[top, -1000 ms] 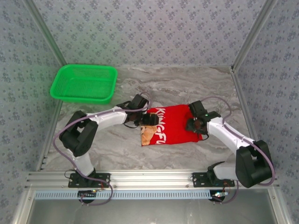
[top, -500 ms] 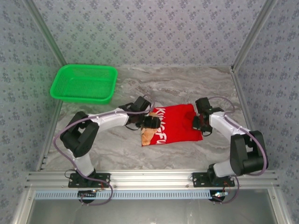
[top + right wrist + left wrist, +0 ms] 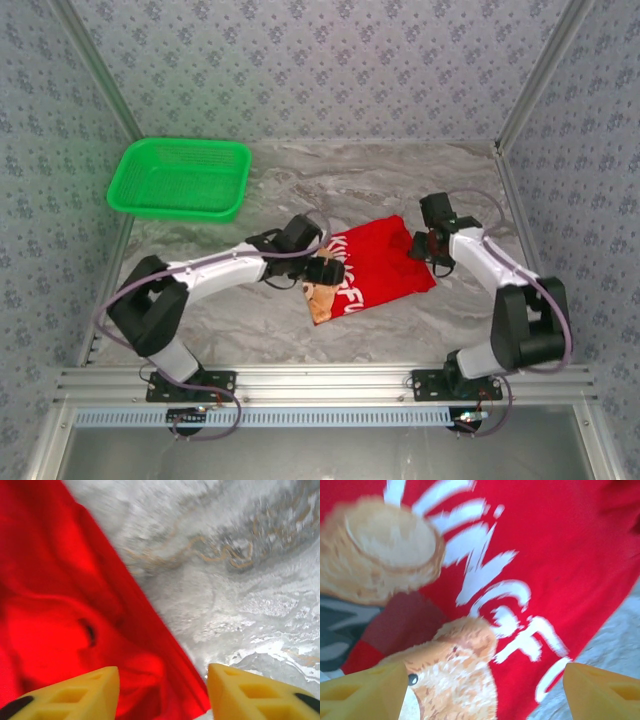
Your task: Fold the inside-out t-shirt
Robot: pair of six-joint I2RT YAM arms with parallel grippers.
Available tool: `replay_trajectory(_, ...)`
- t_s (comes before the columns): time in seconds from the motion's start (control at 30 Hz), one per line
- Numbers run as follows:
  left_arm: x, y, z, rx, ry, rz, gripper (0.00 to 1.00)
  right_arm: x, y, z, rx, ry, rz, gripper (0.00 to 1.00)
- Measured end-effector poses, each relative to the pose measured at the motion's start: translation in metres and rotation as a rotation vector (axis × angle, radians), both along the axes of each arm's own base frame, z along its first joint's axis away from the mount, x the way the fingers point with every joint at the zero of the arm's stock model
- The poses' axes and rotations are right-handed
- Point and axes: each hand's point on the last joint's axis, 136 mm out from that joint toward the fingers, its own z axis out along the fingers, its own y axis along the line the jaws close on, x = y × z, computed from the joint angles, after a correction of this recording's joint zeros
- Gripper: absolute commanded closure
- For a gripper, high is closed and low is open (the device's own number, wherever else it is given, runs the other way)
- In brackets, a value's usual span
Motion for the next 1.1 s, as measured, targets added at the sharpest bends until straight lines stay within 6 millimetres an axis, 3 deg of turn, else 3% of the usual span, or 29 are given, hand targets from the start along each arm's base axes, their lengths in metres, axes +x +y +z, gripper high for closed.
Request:
replay_trajectory(0.1,0.026,0.000,0.020,-0.049,-0.057,0.031,0.19,-0.004,0.030,0.024,0.072,-0.081,0.063,0.47)
replay_trajectory(0.17,0.047,0.000,0.021,-0.057,-0.068,0.054,0.19,-0.011,0.046,0.023,0.121,-0.083,0.086,0.48)
replay_trajectory(0.27,0.077,0.002,0.006,-0.038,-0.056,0.081,0.20,-0.025,0.053,-0.001,0.159,-0.012,0.075,0.49)
replay_trajectory(0.37,0.095,0.005,-0.020,0.003,-0.017,0.087,0.22,-0.035,0.050,-0.028,0.170,0.072,0.044,0.50)
replay_trajectory(0.5,0.092,0.010,-0.053,0.053,0.049,0.064,0.23,-0.028,0.045,-0.047,0.190,0.114,0.009,0.50)
replay_trajectory(0.57,0.089,0.009,-0.054,0.049,0.052,0.047,0.24,-0.023,0.044,-0.055,0.197,0.133,0.007,0.50)
replay_trajectory(0.7,0.068,0.016,-0.056,0.037,0.062,0.023,0.24,-0.005,0.047,-0.065,0.194,0.164,0.042,0.49)
replay_trajectory(0.87,-0.002,0.033,-0.058,0.070,0.105,-0.026,0.24,0.040,0.066,-0.061,0.210,0.125,0.132,0.49)
replay_trajectory(1.0,-0.068,0.030,-0.056,0.088,0.137,-0.115,0.23,0.071,0.105,-0.053,0.224,0.095,0.278,0.49)
replay_trajectory(1.03,-0.076,0.031,-0.053,0.091,0.135,-0.124,0.22,0.077,0.117,-0.047,0.218,0.079,0.322,0.48)
replay_trajectory(1.1,-0.074,0.035,-0.042,0.089,0.099,-0.105,0.20,0.081,0.135,-0.034,0.212,0.043,0.392,0.46)
